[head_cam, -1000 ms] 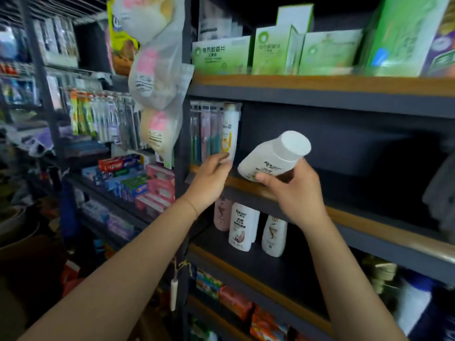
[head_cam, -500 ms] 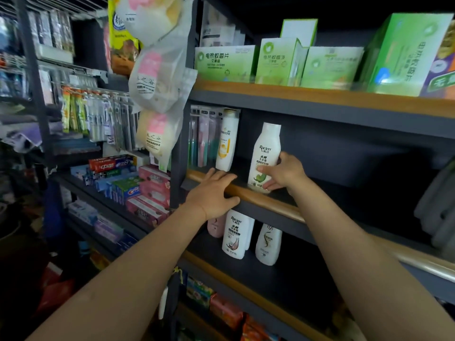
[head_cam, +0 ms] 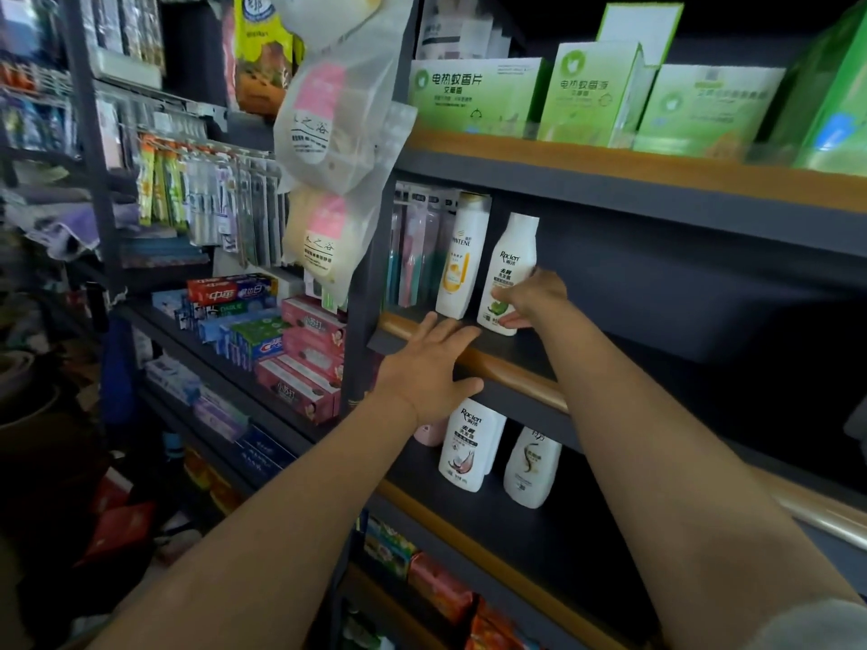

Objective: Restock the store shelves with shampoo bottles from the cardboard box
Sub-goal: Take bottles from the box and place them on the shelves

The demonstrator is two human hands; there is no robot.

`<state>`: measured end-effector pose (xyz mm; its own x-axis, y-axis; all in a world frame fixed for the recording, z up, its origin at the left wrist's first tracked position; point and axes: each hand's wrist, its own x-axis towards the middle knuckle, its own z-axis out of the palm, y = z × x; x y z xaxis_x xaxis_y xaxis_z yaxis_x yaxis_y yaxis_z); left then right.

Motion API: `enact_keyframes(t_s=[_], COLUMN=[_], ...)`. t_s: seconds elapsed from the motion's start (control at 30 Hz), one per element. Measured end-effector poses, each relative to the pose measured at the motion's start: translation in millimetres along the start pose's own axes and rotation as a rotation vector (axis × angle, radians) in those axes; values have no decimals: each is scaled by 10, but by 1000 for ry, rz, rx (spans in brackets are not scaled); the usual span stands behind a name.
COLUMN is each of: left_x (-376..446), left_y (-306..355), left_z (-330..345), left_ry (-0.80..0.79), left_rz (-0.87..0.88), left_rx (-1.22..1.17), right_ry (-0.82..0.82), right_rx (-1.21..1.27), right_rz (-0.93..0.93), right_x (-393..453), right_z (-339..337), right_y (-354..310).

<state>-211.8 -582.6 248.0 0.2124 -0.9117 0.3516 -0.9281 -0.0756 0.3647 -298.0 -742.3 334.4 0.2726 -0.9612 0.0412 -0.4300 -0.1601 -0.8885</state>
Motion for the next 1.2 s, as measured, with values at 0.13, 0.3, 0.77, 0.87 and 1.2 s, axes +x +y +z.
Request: enact_keyframes(t_s=[0.13,0.3,0.77,0.87,1.2], left_x=[8,-83,-3555,-4294,-5011], left_y=[-15,-7,-2470,-2713,-3001], left_z=[5,11,1725,1983,2423], left_ry=[-9,38,-119,-86,80], left_rz=[10,45,-870,-1024,-1374], left_rx=[1,-114,-169,-56,-217], right_ry=[131,240,-720,-859,-979], right_rx=[-25,179,-180,-254,-487], right_rz=[-52,-516,27,197,631], right_x=[-124,-857,-2258,-2633,-3300], right_z=[7,138,3012,3580,4802], right_y=[33,162,2786,3433,4752])
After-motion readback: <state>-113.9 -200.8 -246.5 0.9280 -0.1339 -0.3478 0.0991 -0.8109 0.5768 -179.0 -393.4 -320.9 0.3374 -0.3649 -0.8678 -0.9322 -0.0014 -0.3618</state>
